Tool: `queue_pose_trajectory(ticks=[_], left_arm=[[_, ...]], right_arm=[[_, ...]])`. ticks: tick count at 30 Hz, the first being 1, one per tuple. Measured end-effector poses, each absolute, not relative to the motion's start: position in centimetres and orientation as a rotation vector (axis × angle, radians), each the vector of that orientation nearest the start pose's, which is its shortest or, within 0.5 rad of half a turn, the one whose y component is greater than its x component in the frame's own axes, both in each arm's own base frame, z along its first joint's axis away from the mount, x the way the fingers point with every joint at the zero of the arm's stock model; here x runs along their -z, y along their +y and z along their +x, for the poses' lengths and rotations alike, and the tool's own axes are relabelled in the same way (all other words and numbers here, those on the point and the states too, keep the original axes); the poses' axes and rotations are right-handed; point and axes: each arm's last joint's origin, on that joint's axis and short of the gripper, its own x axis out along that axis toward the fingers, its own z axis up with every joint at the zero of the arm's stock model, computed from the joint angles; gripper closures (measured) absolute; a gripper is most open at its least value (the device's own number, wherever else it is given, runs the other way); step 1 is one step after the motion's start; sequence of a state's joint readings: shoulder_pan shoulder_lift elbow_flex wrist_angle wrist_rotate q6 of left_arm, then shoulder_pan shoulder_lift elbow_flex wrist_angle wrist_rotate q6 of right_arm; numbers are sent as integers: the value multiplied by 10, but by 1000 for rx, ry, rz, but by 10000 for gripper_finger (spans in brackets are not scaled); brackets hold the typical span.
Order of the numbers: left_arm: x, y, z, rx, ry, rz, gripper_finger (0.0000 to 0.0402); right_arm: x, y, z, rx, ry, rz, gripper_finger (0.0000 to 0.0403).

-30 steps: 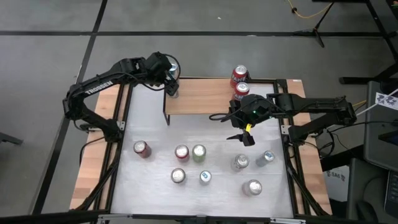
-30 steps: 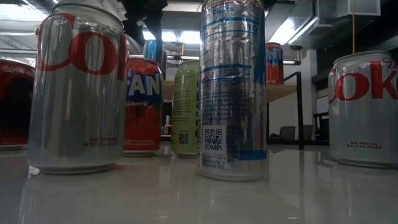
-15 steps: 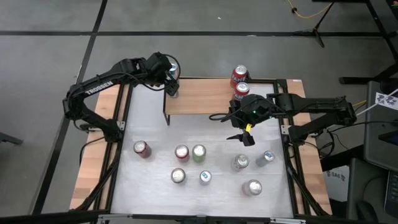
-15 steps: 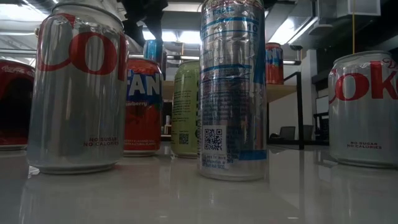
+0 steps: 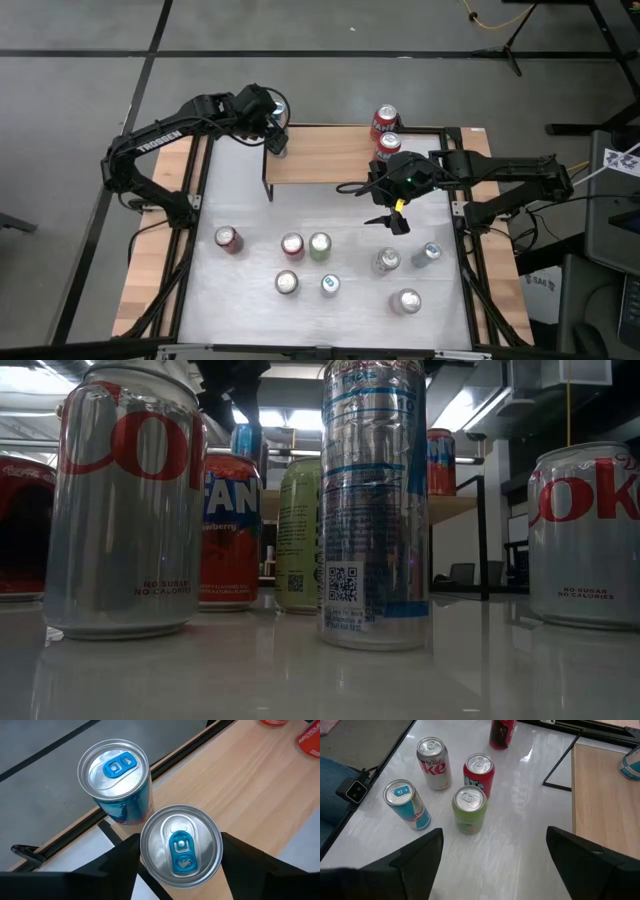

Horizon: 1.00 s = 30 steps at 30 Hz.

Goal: Sort soda cans
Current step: Put the bottom left blue soda can on the shelf aligned with the blue soda can

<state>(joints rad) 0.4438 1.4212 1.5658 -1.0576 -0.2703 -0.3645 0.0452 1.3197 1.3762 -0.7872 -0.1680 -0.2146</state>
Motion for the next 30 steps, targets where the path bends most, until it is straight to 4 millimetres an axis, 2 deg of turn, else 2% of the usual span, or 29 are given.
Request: queue_pose_trajectory(ticks=[4, 14, 30], left_arm=[[-384, 124, 243, -808, 811, -376, 187], [-383, 127, 242, -681, 871, -263, 191], [-383, 161, 220, -438, 899, -173, 192]], right_arm=[[-369, 17, 267, -281, 705, -159, 58], [-369, 17, 267, -281, 706, -159, 58], [-369, 17, 267, -281, 706, -159, 58]])
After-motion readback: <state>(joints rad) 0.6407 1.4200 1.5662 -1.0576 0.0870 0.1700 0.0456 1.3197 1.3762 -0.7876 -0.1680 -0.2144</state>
